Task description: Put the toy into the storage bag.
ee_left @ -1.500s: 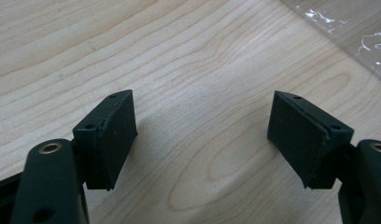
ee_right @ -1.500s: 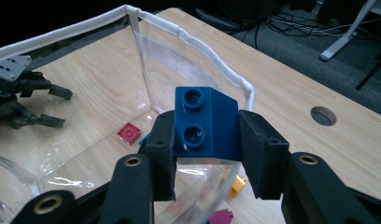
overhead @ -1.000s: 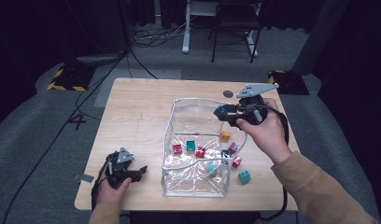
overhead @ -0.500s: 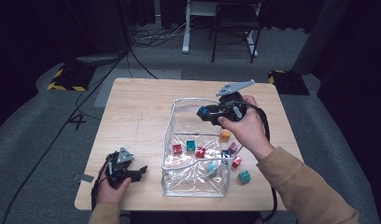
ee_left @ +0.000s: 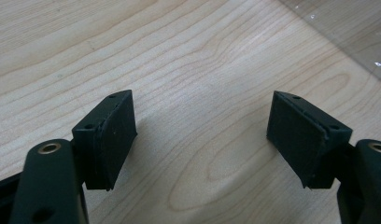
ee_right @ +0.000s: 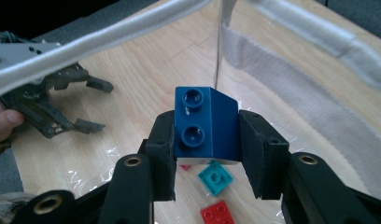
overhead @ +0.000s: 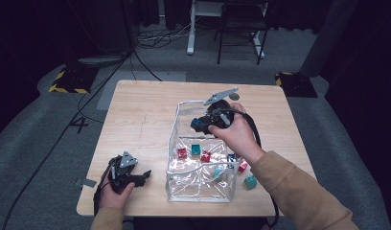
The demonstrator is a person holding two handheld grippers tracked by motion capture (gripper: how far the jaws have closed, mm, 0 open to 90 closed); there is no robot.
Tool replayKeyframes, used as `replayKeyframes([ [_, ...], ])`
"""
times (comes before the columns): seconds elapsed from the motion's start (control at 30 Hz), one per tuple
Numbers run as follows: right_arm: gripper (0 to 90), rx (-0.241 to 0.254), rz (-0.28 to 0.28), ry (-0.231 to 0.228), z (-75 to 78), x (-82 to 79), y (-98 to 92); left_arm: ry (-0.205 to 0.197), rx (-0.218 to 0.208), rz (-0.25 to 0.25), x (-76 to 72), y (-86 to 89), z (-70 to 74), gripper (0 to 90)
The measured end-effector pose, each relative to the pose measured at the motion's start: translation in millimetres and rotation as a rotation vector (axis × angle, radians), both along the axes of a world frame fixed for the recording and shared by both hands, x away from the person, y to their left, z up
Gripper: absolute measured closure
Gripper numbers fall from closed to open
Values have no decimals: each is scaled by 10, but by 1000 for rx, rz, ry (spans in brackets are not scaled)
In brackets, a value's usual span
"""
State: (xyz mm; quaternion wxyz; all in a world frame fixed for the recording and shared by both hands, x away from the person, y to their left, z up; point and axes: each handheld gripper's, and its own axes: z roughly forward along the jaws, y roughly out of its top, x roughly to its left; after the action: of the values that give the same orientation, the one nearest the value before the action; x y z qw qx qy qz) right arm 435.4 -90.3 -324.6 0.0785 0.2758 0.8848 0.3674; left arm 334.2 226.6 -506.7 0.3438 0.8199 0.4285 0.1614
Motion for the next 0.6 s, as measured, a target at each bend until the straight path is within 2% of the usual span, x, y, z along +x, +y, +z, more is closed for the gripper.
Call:
replayKeyframes([
  [0.13, 592, -27, 11, 31, -91, 6, 67, 0, 0, 0, 0, 0, 0, 242],
  [0.27, 591, -49, 22, 65, -118, 13, 90, 0, 0, 0, 0, 0, 0, 242],
  [0.33, 544, -55, 23, 85, -142, 15, 94, 0, 1, 0, 0, 0, 0, 242],
  [0.4, 471, -42, 17, 92, -147, 15, 90, 0, 0, 0, 0, 0, 0, 242],
  [0.47, 396, -14, 8, 78, -124, 7, 81, 2, 2, -2, 1, 1, 2, 242],
  [0.6, 369, 35, 10, 41, 7, -32, 34, 2, 2, -2, 1, 0, 2, 241],
])
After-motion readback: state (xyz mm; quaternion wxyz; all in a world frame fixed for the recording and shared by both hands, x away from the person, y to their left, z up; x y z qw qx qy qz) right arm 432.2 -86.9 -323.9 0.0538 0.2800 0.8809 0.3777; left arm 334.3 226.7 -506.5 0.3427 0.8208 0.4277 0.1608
